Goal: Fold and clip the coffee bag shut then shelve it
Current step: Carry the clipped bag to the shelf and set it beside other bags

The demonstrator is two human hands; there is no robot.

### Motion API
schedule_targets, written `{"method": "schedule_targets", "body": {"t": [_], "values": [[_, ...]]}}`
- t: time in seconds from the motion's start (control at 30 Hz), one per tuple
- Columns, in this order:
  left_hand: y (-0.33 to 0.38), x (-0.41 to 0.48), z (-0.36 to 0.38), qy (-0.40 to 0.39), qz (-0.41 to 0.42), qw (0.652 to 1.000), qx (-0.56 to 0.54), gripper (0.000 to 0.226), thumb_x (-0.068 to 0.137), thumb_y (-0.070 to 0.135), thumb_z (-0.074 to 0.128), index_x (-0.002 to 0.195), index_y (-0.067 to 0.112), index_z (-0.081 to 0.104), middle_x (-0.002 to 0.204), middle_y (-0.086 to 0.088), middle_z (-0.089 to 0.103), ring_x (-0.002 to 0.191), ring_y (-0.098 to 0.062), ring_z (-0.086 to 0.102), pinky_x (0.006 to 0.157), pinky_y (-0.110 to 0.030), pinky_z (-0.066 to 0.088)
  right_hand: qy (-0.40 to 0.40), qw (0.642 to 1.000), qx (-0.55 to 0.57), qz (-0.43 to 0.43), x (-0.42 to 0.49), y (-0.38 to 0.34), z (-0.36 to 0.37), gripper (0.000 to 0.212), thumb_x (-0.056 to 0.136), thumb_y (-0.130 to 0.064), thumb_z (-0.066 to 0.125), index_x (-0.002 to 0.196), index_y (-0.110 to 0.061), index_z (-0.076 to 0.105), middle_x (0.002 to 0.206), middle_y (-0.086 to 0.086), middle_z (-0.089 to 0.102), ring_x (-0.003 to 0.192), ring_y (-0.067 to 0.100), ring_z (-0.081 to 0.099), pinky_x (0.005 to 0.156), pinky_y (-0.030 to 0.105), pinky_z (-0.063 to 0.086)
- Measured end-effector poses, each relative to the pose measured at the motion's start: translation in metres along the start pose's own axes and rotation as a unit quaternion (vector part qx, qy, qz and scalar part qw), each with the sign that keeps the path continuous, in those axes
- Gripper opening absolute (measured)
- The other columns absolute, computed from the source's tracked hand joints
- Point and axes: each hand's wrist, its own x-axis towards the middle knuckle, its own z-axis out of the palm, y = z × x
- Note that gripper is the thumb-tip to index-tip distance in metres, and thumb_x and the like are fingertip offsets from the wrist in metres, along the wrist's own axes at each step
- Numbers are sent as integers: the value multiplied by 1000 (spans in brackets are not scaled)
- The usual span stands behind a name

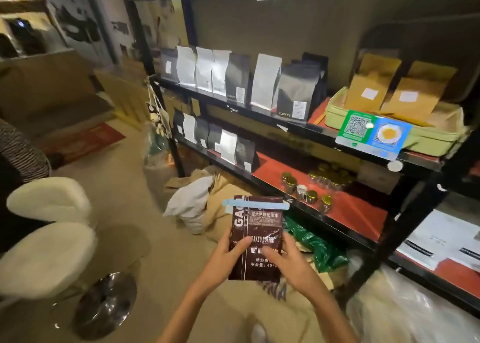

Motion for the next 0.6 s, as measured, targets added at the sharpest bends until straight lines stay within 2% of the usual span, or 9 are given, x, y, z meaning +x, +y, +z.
{"method": "schedule_targets", "body": {"t": [0.07, 0.17, 0.2, 0.27, 0.33, 0.4, 0.47, 0.53, 0.6], "values": [[2, 55, -18, -18, -6, 1000, 17, 36, 96, 15, 60, 128, 28, 50, 117, 8, 73, 107, -15, 69, 83, -26, 57, 4, 1000, -3, 15, 56, 1, 0, 53, 70, -57, 77, 115, -50, 49, 117, -12, 68, 99, 7, 71, 81, 37, 61], [9, 139, -49, -48, 0, 998, 47, 43, 96, 12, 60, 132, 29, 45, 128, -1, 65, 113, -15, 65, 92, -29, 54, 33, 999, -8, 15, 138, -3, 2, 52, 74, -54, 75, 117, -48, 47, 122, -14, 65, 102, 2, 68, 86, 33, 59], [17, 170, -61, -69, 9, 996, 62, 47, 95, 13, 63, 130, 38, 44, 130, 2, 64, 115, -14, 64, 95, -30, 53, 46, 999, -13, 11, 167, -9, 4, 54, 73, -57, 73, 119, -48, 46, 123, -17, 62, 103, -4, 66, 87, 29, 57], [37, 220, -82, -112, 16, 987, 111, 55, 91, 12, 68, 119, 54, 47, 122, 19, 67, 113, -4, 63, 93, -23, 52, 67, 997, -18, 16, 210, -25, 9, 50, 75, -55, 71, 117, -46, 46, 119, -25, 58, 97, -20, 59, 80, 10, 50], [51, 274, -103, -147, -1, 980, 134, 55, 89, 12, 71, 113, 58, 53, 114, 22, 71, 108, -4, 66, 87, -20, 53, 104, 994, 0, 23, 258, -36, 17, 34, 84, -38, 71, 110, -41, 49, 115, -24, 60, 90, -25, 59, 69, 0, 46], [55, 328, -119, -158, -9, 978, 135, 49, 87, 13, 73, 119, 43, 52, 115, 8, 72, 106, -11, 69, 83, -22, 55, 141, 990, 12, 25, 301, -43, 22, 31, 89, -22, 70, 111, -35, 52, 117, -13, 66, 103, -9, 64, 77, 8, 50], [45, 386, -134, -185, -14, 976, 112, 49, 87, 15, 74, 126, 29, 48, 120, -2, 69, 103, -10, 70, 77, -21, 57, 185, 982, 22, 24, 345, -46, 23, 29, 90, -17, 68, 111, -30, 53, 116, -3, 68, 113, 12, 64, 83, 19, 54], [26, 435, -144, -221, -15, 967, 126, 50, 86, 20, 74, 127, 29, 46, 123, -2, 67, 101, -6, 70, 73, -17, 57, 221, 975, 10, 18, 379, -39, 21, 29, 90, -19, 70, 110, -34, 56, 111, -14, 71, 108, 4, 66, 80, 15, 53], [-2, 472, -148, -255, -1, 954, 157, 49, 84, 23, 76, 120, 41, 48, 121, 4, 68, 102, -4, 69, 73, -15, 56, 259, 965, -27, 13, 405, -23, 22, 34, 84, -26, 75, 110, -39, 57, 104, -29, 71, 101, -9, 65, 77, 6, 49]]}}
